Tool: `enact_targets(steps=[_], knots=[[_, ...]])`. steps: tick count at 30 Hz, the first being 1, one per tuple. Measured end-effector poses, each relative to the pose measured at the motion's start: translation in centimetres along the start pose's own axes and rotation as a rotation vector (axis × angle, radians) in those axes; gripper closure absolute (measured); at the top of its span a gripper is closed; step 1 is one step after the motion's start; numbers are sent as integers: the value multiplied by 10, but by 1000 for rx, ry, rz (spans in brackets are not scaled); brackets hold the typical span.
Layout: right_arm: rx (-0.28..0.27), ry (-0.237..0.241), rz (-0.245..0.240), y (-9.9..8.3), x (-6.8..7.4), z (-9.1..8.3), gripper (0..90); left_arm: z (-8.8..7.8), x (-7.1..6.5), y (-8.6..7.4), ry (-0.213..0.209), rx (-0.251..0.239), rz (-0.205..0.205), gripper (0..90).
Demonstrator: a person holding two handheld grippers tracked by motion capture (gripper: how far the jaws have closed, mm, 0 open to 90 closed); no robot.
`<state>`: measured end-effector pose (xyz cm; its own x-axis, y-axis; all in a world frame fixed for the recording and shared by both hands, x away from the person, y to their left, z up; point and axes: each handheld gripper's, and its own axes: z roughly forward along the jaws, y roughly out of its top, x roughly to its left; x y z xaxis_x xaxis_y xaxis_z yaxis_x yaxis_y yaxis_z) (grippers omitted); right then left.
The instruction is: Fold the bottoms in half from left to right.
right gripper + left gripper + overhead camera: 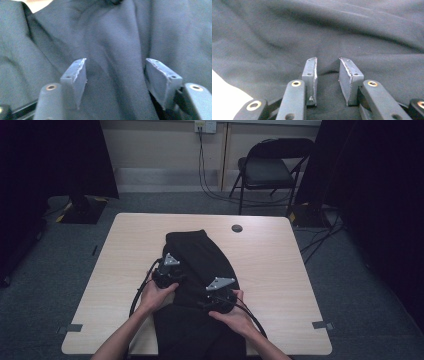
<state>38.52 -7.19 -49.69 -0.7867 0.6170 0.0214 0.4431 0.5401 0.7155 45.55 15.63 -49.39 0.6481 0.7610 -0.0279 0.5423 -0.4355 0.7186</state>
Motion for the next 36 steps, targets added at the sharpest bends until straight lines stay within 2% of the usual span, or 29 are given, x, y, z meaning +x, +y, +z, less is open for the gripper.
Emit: enact_targets(steps=[2,3,5,6,7,8,9,10,11,12,14,17,19,21,22,23,25,27,28,29,32,34,36], knots=[[1,1,2,3,0,4,300,6,11,6,19,-8,-41,680],[1,16,6,7,-1,7,285,8,14,9,32,5,-29,703],[6,9,-17,10,-2,8,340,12,20,14,56,16,-32,654],[-6,19,-6,10,-5,6,354,14,21,17,92,21,-3,635],[-23,5,10,9,-10,1,371,15,20,17,138,17,0,562],[-50,-10,23,9,-16,-7,375,14,22,16,122,21,-33,502],[-77,-16,35,10,-23,-16,396,12,23,16,108,21,-71,512],[-96,-37,45,11,-30,-25,437,9,22,15,98,29,-57,507],[-110,-55,55,10,-36,-32,473,3,21,12,69,-2,-44,497],[-122,-69,79,10,-46,-41,477,-1,21,10,44,-19,-47,496],[-121,-102,103,7,-59,-47,517,-13,16,5,-7,-50,-40,500],[-82,-147,136,2,-78,-44,498,-29,-2,-2,-78,-45,4,509],[-63,-146,161,-2,-86,-38,480,-36,-19,-10,-117,-3,58,503],[-55,-122,179,-5,-89,-31,491,-40,-31,-20,-84,50,126,487],[-45,-123,177,-5,-89,-29,508,-41,-35,-29,-91,91,152,488],[-37,-108,183,-5,-89,-26,527,-44,-37,-36,-89,70,156,490],[-29,-80,190,-5,-89,-21,603,-50,-38,-41,-90,67,133,502],[-17,-95,170,-2,-88,-20,766,-51,-39,-42,-80,75,142,502],[-27,-95,167,-1,-89,-20,864,-49,-38,-41,-79,70,128,499],[-29,-104,166,0,-91,-21,900,-47,-37,-40,-84,66,110,499],[-34,-158,178,0,-98,-26,900,-41,-31,-35,-73,59,87,498],[-26,-155,194,-3,-103,-27,900,-39,-30,-33,-64,64,82,497],[15,-176,159,-8,-101,-25,900,-36,-31,-31,-56,54,75,497]])
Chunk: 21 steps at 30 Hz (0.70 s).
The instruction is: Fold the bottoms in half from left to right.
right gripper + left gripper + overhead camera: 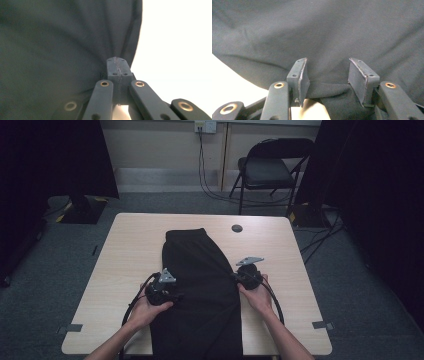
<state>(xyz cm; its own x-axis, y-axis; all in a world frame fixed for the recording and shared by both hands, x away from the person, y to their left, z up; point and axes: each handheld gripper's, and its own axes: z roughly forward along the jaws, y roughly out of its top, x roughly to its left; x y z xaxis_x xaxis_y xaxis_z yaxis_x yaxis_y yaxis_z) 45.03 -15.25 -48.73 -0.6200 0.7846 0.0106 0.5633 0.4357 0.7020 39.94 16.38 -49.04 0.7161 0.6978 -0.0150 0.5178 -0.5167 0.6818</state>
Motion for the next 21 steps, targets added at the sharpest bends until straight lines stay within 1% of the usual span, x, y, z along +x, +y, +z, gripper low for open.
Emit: enact_targets(steps=[1,2,3,5,7,8,9,10,11,12,13,14,15,16,17,18,19,20,21], knots=[[15,-1,-14,-2,2,0,900,1,0,0,1,-9,5,495],[22,-6,-39,-6,5,-1,900,1,0,0,-2,-11,8,494],[26,-8,-55,-9,7,-5,900,1,0,0,-3,-10,10,494],[32,-9,-71,-13,9,-10,900,1,0,-1,-4,-16,10,489],[32,7,-76,-20,12,-16,900,2,-1,-1,-2,-22,6,480],[34,19,-77,-22,13,-19,900,1,-5,-1,0,-14,-3,480],[43,36,-84,-26,16,-23,900,0,-7,0,-13,-1,17,480],[50,34,-98,-28,18,-26,900,-2,-14,0,-33,21,38,480],[60,25,-122,-33,23,-32,900,-3,-19,-1,-36,24,51,480],[61,30,-129,-36,25,-36,900,-5,-24,-4,-39,13,47,480],[62,34,-130,-40,25,-40,900,-6,-28,-7,-43,2,48,480],[59,33,-114,-44,23,-43,893,-7,-30,-7,-50,13,58,477],[59,37,-98,-45,20,-45,855,-7,-32,-7,-49,17,59,473],[57,30,-102,-45,19,-45,812,-7,-33,-7,-60,23,54,458],[41,21,-104,-43,18,-47,782,-8,-34,-5,-73,40,63,423],[10,35,-90,-41,15,-49,753,-9,-34,-3,-83,53,85,434],[-17,42,-79,-36,14,-50,721,-10,-32,0,-96,39,70,455],[-44,36,-75,-31,13,-52,697,-10,-27,5,-109,9,41,453],[-73,43,-65,-22,13,-51,674,-10,-24,9,-105,-4,31,464]])
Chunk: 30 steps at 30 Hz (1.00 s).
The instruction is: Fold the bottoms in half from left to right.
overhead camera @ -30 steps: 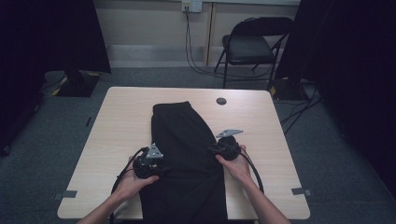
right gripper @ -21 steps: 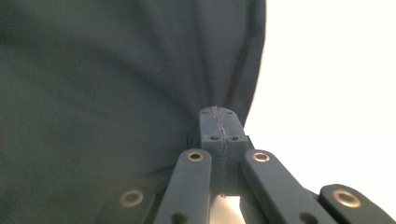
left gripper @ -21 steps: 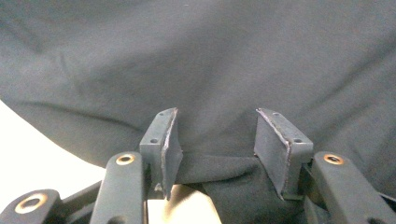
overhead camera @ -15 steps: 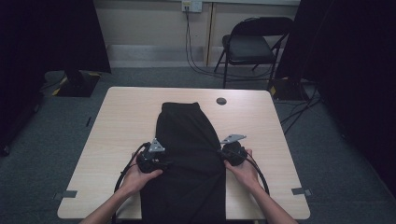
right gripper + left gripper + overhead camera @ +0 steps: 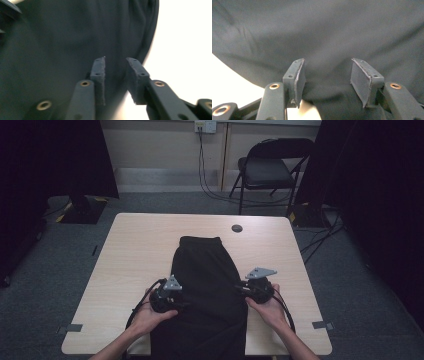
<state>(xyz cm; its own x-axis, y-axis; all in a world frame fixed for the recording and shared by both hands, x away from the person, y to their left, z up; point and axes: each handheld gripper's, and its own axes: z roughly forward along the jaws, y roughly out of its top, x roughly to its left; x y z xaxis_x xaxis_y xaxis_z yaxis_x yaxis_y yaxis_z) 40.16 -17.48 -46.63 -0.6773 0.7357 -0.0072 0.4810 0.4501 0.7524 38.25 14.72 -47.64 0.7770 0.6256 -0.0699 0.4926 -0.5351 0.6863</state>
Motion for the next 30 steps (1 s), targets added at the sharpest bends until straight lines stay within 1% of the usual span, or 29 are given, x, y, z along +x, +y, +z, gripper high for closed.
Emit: enact_targets(steps=[2,4,5,7,8,9,10,11,12,13,14,16,17,18,19,21,22,23,25,26,27,28,29,30], knots=[[-29,9,-16,11,1,6,681,2,10,11,30,-21,-16,472],[-34,17,-22,23,2,17,700,8,24,21,29,-26,-44,474],[-39,15,-20,28,2,24,704,14,32,25,40,-26,-58,474],[-37,19,-11,36,1,39,705,22,42,28,62,-24,-82,473],[-34,24,-5,38,1,47,704,27,48,28,82,-29,-103,473],[-23,23,-7,40,1,56,698,30,50,28,107,-32,-108,474],[-10,11,-12,40,1,60,689,35,53,25,111,-20,-117,481],[13,6,-9,39,1,67,687,37,53,21,105,-37,-107,496],[28,0,-12,37,0,70,684,36,51,19,121,-40,-82,492],[32,-1,-11,35,0,71,679,35,48,18,132,-33,-62,492],[39,1,-15,33,0,71,675,34,43,17,130,-23,-54,491],[63,5,-36,25,0,68,667,29,34,14,123,4,-42,484],[54,17,-25,20,0,65,666,27,27,11,115,11,-44,473],[50,27,-14,15,-1,60,666,24,19,8,104,14,-19,466],[43,33,-13,10,0,55,667,22,12,4,86,10,-6,466],[66,45,-27,2,7,43,667,15,-1,-5,58,5,-1,460],[79,52,-41,-2,12,36,668,10,-6,-8,36,14,0,460],[92,66,-57,-6,18,29,667,6,-11,-11,8,31,-13,460],[110,91,-70,-17,30,14,667,-6,-20,-17,-73,78,-38,461],[124,106,-79,-22,37,6,666,-11,-22,-20,-118,95,-41,472],[139,103,-92,-25,41,0,639,-13,-23,-21,-132,95,-46,490],[139,81,-110,-26,44,-3,605,-17,-21,-22,-126,85,-43,490],[112,63,-125,-25,44,-6,610,-21,-16,-20,-102,43,-58,483],[71,76,-92,-20,39,-8,596,-22,-11,-18,-87,16,-76,474]])
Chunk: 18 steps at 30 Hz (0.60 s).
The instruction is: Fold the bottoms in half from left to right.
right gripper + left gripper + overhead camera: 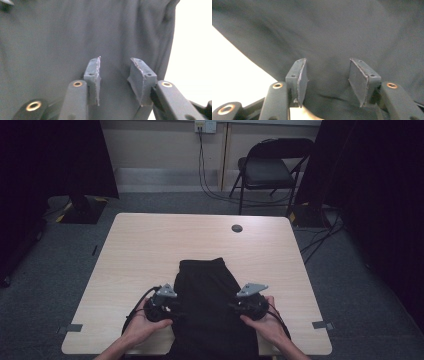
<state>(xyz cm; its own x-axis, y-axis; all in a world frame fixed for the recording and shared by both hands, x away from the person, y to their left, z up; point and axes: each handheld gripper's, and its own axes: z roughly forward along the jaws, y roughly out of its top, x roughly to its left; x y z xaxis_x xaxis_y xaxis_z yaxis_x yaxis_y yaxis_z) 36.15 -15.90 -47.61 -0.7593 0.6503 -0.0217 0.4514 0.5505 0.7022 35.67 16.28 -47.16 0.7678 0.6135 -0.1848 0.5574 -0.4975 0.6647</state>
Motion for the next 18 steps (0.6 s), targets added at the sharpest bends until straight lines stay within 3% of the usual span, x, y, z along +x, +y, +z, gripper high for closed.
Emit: enact_targets(steps=[2,4,6,9,11,13,14,15,18], knots=[[-54,-7,46,11,-13,1,580,-4,19,13,47,-49,-55,468],[-81,-10,79,23,-26,8,540,-1,35,23,87,-63,-90,465],[-102,-23,98,33,-36,17,491,3,53,31,130,-113,-131,462],[-96,-20,117,47,-47,36,388,12,72,36,132,-142,-196,440],[-82,-48,100,51,-49,47,355,19,75,33,115,-120,-196,403],[-63,-37,95,51,-49,57,335,26,71,33,126,-75,-157,379],[-49,-59,86,49,-50,61,329,26,71,33,121,-75,-157,363],[-44,-46,92,48,-52,64,330,27,71,34,124,-83,-157,360],[-23,-66,103,45,-56,66,316,30,69,33,134,-72,-151,356]])
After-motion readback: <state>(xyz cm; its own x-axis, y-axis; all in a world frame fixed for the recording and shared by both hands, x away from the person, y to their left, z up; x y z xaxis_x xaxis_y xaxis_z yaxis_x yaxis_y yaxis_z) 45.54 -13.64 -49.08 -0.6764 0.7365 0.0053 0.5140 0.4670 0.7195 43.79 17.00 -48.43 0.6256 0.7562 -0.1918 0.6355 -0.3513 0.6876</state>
